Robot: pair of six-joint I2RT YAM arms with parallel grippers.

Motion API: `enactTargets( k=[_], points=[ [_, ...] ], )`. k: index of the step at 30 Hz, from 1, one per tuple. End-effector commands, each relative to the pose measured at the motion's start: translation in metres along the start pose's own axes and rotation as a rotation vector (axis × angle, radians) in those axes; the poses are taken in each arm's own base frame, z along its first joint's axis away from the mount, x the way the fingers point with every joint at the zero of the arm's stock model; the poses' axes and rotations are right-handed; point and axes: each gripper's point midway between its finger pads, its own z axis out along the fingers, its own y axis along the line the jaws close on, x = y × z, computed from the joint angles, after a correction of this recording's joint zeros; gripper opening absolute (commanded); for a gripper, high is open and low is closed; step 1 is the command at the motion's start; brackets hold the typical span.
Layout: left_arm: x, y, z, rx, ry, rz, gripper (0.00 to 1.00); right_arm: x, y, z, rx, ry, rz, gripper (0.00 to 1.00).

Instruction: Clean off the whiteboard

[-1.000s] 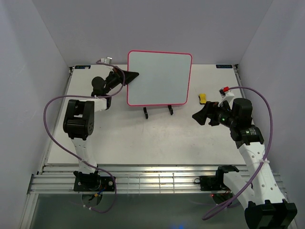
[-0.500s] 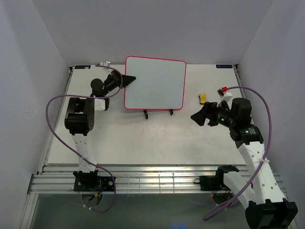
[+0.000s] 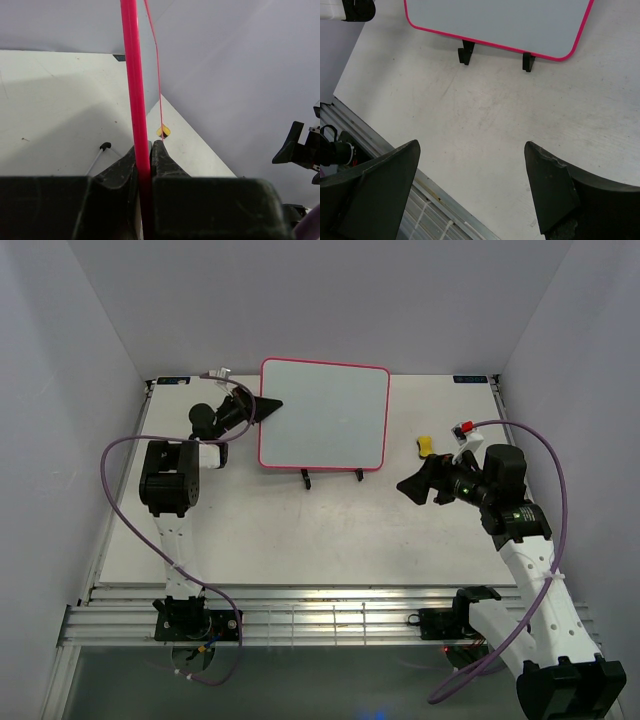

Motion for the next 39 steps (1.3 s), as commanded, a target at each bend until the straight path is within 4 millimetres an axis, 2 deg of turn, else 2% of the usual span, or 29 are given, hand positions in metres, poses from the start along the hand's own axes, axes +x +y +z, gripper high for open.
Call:
enactTargets(
  k=[1, 5, 17, 27, 37, 39],
  points=[
    [-0.030, -0.047, -0.012, 0.191, -0.118, 0.513, 0.00, -0.009, 0.009, 0.001, -0.048, -0.032, -0.049, 0.90],
    [-0.028, -0.039, -0.020, 0.120, -0.167, 0.618, 0.00, -0.009, 0.013, 0.002, -0.067, -0.028, -0.052, 0.90],
    [-0.017, -0.012, -0.030, 0.025, -0.190, 0.740, 0.00, -0.009, 0.022, 0.001, -0.108, -0.034, -0.062, 0.90],
    [-0.005, 0.001, -0.029, 0.051, -0.140, 0.860, 0.00, -0.006, 0.024, 0.002, -0.120, -0.031, -0.065, 0.90],
    [0.019, 0.023, -0.038, 0.027, -0.094, 0.928, 0.00, -0.008, 0.027, 0.002, -0.130, -0.036, -0.072, 0.90],
    [0.017, 0.024, -0.037, 0.027, -0.099, 0.925, 0.00, -0.007, 0.027, 0.002, -0.135, -0.031, -0.069, 0.90]
  ],
)
